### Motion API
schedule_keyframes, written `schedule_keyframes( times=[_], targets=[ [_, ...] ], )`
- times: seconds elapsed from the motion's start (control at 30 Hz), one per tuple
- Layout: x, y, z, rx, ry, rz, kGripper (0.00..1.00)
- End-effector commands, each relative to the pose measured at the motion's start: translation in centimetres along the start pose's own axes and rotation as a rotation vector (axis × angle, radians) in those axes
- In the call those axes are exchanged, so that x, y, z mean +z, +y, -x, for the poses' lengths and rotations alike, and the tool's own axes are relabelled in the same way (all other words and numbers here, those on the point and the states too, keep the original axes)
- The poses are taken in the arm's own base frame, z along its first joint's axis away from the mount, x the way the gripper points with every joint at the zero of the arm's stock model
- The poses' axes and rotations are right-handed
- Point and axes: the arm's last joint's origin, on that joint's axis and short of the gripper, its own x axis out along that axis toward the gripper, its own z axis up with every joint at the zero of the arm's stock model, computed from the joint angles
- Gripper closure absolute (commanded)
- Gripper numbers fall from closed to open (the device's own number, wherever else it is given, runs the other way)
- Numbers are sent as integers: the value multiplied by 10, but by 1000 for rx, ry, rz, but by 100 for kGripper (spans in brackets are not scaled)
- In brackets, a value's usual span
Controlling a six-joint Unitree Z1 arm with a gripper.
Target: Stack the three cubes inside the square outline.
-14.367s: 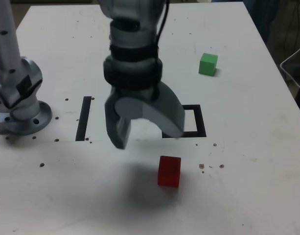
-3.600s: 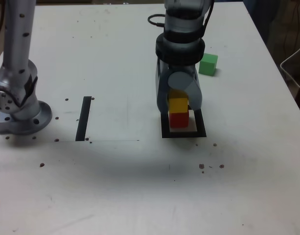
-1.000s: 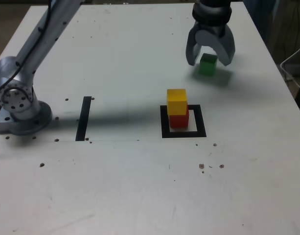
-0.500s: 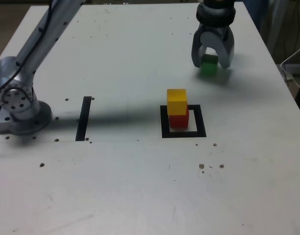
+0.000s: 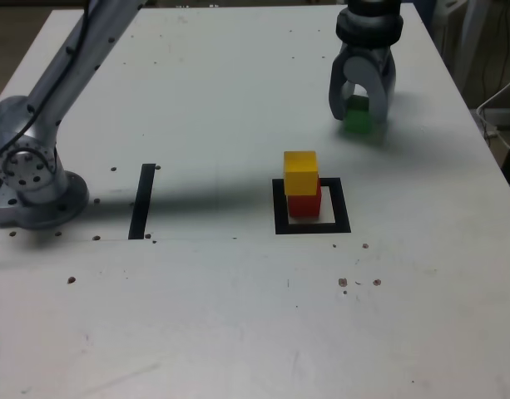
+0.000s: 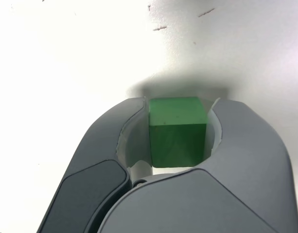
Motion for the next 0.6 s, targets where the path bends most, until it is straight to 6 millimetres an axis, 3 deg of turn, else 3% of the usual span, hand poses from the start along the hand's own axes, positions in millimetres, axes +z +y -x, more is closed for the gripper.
schedule_keyframes(
  times=[0.0, 0.13, 0.3, 0.57],
  targets=[
    [-1, 0, 2, 0, 0, -1, 82],
    [-4, -3, 9, 8, 3, -2, 82],
    [-7, -16, 35, 31, 1, -15, 82],
    [-18, -72, 98, 52, -34, -40, 82]
  ],
)
